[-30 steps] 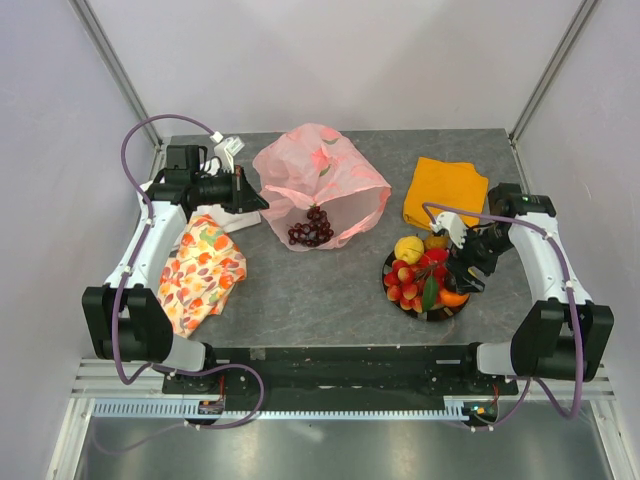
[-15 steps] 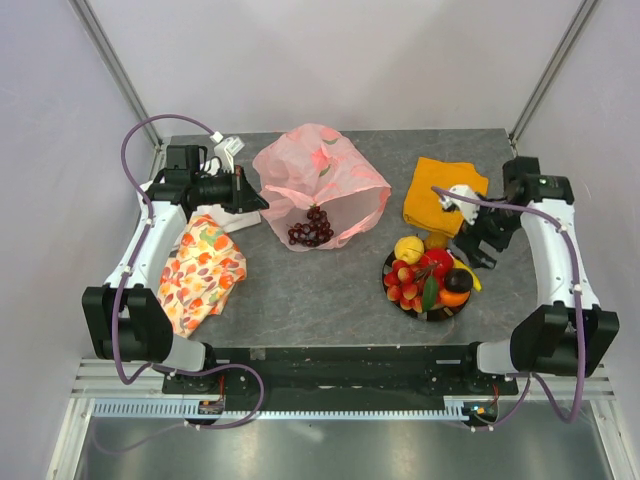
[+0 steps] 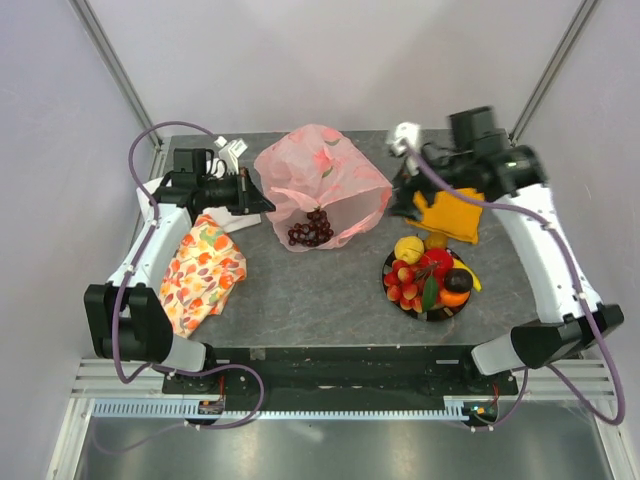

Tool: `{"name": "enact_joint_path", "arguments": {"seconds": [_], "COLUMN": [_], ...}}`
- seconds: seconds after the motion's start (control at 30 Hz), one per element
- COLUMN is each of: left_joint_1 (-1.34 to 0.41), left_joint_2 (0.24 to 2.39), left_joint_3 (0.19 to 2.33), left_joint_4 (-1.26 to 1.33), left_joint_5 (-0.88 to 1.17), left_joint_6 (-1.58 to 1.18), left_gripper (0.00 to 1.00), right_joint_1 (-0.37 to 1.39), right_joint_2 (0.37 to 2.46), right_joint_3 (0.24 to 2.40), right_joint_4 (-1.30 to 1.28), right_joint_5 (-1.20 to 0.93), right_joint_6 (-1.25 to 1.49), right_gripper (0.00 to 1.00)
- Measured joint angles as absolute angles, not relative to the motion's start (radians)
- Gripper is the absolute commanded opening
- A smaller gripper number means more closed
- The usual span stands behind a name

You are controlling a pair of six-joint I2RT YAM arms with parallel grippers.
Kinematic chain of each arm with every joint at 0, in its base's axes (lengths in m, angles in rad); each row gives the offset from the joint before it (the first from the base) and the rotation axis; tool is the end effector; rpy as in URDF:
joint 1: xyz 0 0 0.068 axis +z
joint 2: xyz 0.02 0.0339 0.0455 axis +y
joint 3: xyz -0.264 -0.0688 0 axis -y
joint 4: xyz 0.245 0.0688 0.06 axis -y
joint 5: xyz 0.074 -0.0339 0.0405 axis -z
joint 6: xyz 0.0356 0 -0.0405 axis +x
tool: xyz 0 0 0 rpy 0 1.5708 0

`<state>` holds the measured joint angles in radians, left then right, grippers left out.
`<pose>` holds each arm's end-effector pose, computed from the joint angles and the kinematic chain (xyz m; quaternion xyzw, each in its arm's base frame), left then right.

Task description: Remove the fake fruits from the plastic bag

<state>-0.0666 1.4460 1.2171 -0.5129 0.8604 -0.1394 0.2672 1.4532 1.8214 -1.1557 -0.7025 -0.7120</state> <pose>0.3086 -0.0476 0.3126 0.1376 0.8375 -0.4173 0.3248 0.2518 0.0928 0.4482 -0.5240 0.7041 0.2311 0.4197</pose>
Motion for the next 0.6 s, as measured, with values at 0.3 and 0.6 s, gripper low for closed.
{"name": "enact_joint_path", "arguments": {"seconds": [0.3,0.6], "left_joint_1": [-0.004,0.023], "left_joint_2": [1.451,1.462], "left_joint_3": [1.184,1.07], "left_joint_4": [-0.407,-0.285], "left_joint_5": [0.853,0.902], "left_joint_6": [-0.397,-0.579], "left_gripper": [0.02,0.01], "right_joint_1": [0.682,0.704], "right_joint_2": [1.579,1.857], "right_joint_3": [1.446,1.521], "right_joint_4": [-0.758,-0.488], "right_joint_5": [-0.602,-0.464], "right_joint_6": [-0.613,-0.59], "right_gripper": [0.79,0.83]}}
